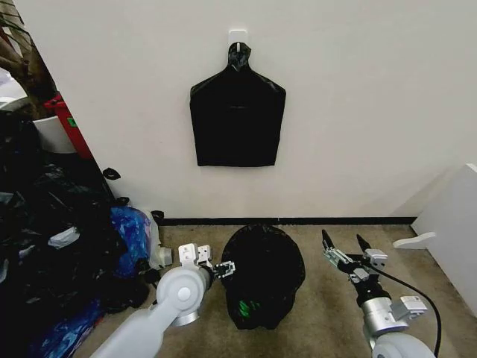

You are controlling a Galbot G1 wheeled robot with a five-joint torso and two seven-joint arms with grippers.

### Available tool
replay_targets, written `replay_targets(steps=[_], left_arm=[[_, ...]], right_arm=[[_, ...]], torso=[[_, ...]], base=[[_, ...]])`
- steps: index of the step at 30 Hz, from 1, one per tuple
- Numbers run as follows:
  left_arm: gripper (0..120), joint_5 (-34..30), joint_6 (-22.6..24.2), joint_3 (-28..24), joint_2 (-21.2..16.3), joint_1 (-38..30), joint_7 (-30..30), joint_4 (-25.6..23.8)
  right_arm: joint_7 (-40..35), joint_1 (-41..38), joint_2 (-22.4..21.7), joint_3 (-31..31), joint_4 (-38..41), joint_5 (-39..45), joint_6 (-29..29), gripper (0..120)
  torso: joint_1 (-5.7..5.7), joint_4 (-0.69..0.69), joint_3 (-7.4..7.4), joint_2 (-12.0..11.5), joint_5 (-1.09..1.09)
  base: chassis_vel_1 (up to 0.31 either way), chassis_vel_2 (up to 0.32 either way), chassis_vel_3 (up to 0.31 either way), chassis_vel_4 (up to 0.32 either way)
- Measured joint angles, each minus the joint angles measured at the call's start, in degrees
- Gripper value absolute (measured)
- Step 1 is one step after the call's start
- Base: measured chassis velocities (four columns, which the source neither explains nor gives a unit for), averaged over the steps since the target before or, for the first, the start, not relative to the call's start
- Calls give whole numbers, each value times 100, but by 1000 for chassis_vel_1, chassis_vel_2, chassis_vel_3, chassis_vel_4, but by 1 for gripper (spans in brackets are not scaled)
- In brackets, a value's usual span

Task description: Place the garbage bag over the trash bin.

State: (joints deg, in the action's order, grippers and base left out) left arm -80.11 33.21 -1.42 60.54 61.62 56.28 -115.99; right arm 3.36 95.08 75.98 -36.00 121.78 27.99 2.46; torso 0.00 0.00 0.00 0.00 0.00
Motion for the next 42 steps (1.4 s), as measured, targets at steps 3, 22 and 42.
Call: replay_targets(steps=[3,22,42], left_arm=[[100,-8,17,95,-20,86,-6,-3],[100,-155,123,559,12,185,-955,216],[100,-187,118,508,161,107,-980,302]], right_arm=[[-9,0,8,48,37,-1,-14,100],[234,208,16,232,188,-167,-30,100],[1725,168,-725,2178,55,-1603,-510,100]], torso=[[0,0,0,0,0],[0,0,0,0,0],[0,0,0,0,1]], base=[[0,0,0,0],[0,0,0,0],[0,0,0,0]])
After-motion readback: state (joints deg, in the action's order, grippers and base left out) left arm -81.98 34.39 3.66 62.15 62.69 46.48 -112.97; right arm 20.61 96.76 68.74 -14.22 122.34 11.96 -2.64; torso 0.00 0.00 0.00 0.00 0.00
